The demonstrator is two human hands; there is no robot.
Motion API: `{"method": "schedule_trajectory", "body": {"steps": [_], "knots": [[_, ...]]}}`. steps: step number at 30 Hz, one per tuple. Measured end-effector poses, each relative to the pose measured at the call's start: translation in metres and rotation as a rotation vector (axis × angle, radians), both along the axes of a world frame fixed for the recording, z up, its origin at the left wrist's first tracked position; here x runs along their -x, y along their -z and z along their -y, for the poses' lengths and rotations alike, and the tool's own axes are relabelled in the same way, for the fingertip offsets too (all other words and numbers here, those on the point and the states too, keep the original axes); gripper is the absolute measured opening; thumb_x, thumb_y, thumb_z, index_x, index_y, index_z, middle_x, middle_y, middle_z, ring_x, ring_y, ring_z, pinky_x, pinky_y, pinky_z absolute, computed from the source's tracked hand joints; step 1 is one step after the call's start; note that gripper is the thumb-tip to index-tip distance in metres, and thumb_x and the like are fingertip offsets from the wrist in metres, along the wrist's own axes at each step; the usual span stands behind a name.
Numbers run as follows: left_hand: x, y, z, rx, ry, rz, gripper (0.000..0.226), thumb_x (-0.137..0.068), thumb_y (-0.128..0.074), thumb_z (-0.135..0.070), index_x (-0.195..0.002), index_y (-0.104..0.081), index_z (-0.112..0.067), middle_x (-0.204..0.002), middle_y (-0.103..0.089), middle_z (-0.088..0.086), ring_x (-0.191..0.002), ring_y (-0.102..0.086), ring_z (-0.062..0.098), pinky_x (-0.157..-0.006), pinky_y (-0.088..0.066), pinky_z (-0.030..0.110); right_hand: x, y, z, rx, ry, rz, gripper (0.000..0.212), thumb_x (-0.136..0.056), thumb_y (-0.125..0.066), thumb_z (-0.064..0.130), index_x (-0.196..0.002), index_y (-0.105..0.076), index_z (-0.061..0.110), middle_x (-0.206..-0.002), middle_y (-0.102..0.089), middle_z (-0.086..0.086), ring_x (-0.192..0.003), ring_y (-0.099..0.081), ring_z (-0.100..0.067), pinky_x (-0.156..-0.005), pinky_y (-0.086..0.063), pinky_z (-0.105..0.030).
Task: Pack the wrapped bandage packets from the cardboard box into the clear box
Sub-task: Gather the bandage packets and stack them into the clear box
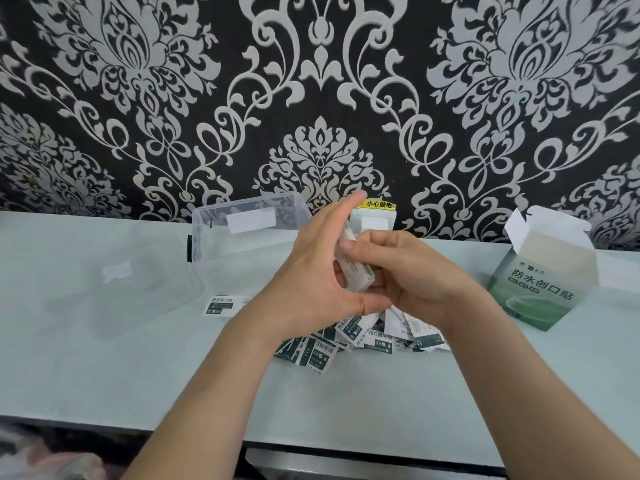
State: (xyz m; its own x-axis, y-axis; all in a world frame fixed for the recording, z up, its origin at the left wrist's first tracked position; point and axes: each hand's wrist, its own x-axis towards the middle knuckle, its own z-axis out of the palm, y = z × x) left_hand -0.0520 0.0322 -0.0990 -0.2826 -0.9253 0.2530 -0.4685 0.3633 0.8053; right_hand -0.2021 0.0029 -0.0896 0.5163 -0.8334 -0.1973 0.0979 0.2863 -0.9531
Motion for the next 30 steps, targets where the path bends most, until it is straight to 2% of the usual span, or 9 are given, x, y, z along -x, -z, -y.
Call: {"method": "schedule_trajectory", "body": {"steps": [2, 7, 10, 14, 19, 22, 24, 27, 30], "knots": [[-0.002, 0.001, 0.002, 0.044, -0.013, -0.007, 0.1, -0.067, -0.087, -0.026, -0.143, -0.026, -0.049, -0.139, -0.025, -0.027, -0.127, -0.027, -0.016, -0.088, -0.038, 0.004, -0.001, -0.001, 0.0, -0.002, -0.022, -0.016, 0.02, -0.078, -0.069, 0.025, -0.083, -0.06, 0.007, -0.078, -0.072, -0.012, -0.062, -0.069, -0.017, -0.049, -0.051, -0.022], [-0.01, 0.001, 0.005, 0.122, -0.043, 0.042, 0.079, -0.068, -0.086, -0.023, -0.136, -0.047, -0.032, -0.135, -0.031, -0.018, -0.123, -0.037, -0.008, -0.08, -0.037, -0.003, -0.003, -0.005, 0.006, -0.026, -0.064, -0.097, 0.048, -0.077, -0.068, 0.034, -0.113, -0.062, 0.003, -0.085, -0.073, -0.014, -0.059, -0.066, -0.016, -0.054, -0.054, -0.023], [-0.019, 0.002, 0.01, 0.114, -0.055, 0.015, 0.071, -0.066, -0.086, -0.029, -0.128, -0.053, -0.037, -0.137, -0.034, -0.018, -0.127, -0.039, -0.002, -0.085, -0.037, -0.002, -0.007, -0.011, 0.013, -0.019, -0.125, -0.137, 0.035, -0.08, -0.067, 0.035, -0.104, -0.069, 0.01, -0.091, -0.073, -0.016, -0.064, -0.067, -0.018, -0.062, -0.058, -0.026], [-0.035, 0.0, 0.017, 0.135, -0.085, -0.048, 0.06, -0.061, -0.085, -0.039, -0.115, -0.059, -0.042, -0.13, -0.043, -0.018, -0.123, -0.047, 0.002, -0.104, -0.043, 0.029, -0.022, -0.025, 0.023, 0.053, -0.163, -0.199, 0.031, -0.08, -0.068, 0.035, -0.104, -0.074, 0.016, -0.091, -0.073, -0.014, -0.066, -0.069, -0.016, -0.065, -0.059, -0.026], [-0.066, -0.018, 0.039, 0.18, -0.2, -0.096, 0.053, -0.063, -0.086, -0.031, -0.108, -0.06, -0.041, -0.122, -0.044, -0.018, -0.114, -0.05, -0.004, -0.1, -0.043, 0.018, -0.06, -0.047, 0.055, 0.163, -0.124, -0.28, 0.033, -0.082, -0.072, 0.031, -0.106, -0.071, 0.007, -0.103, -0.071, -0.014, -0.09, -0.066, -0.022, -0.071, -0.051, -0.024], [-0.087, -0.026, 0.048, 0.117, -0.245, -0.049, 0.068, -0.054, -0.08, -0.056, -0.116, -0.059, -0.036, -0.127, -0.044, -0.018, -0.12, -0.046, -0.002, -0.104, -0.038, 0.02, -0.085, -0.052, 0.074, 0.177, -0.121, -0.31, 0.014, -0.085, -0.072, 0.023, -0.089, -0.07, 0.01, -0.092, -0.071, -0.014, -0.086, -0.067, -0.023, -0.064, -0.053, -0.024], [-0.107, -0.027, 0.05, 0.049, -0.306, -0.022, 0.069, -0.061, -0.078, -0.055, -0.123, -0.058, -0.036, -0.131, -0.047, -0.018, -0.121, -0.044, -0.003, -0.099, -0.037, 0.02, -0.104, -0.05, 0.088, 0.224, -0.092, -0.446, 0.015, -0.086, -0.073, 0.021, -0.083, -0.065, 0.009, -0.083, -0.069, -0.015, -0.073, -0.063, -0.022, -0.057, -0.053, -0.021], [-0.137, -0.012, 0.05, -0.021, -0.572, -0.018, 0.038, -0.084, -0.072, -0.022, -0.12, -0.064, -0.032, -0.122, -0.059, -0.012, -0.098, -0.052, -0.001, -0.084, -0.041, 0.024, -0.134, -0.041, 0.102, 0.346, -0.161, -0.728, 0.017, -0.087, -0.07, 0.018, -0.078, -0.063, 0.005, -0.074, -0.067, -0.017, -0.06, -0.057, -0.02, -0.061, -0.053, -0.024], [-0.147, 0.01, 0.05, -0.158, -0.778, 0.057, 0.03, -0.088, -0.06, -0.014, -0.112, -0.068, -0.03, -0.111, -0.064, -0.002, -0.093, -0.06, 0.021, -0.085, -0.048, 0.033, -0.165, -0.024, 0.109, 0.41, -0.258, -0.972, 0.018, -0.086, -0.07, 0.015, -0.074, -0.061, 0.005, -0.065, -0.063, -0.007, -0.055, -0.057, -0.017, -0.062, -0.055, -0.025]]}}
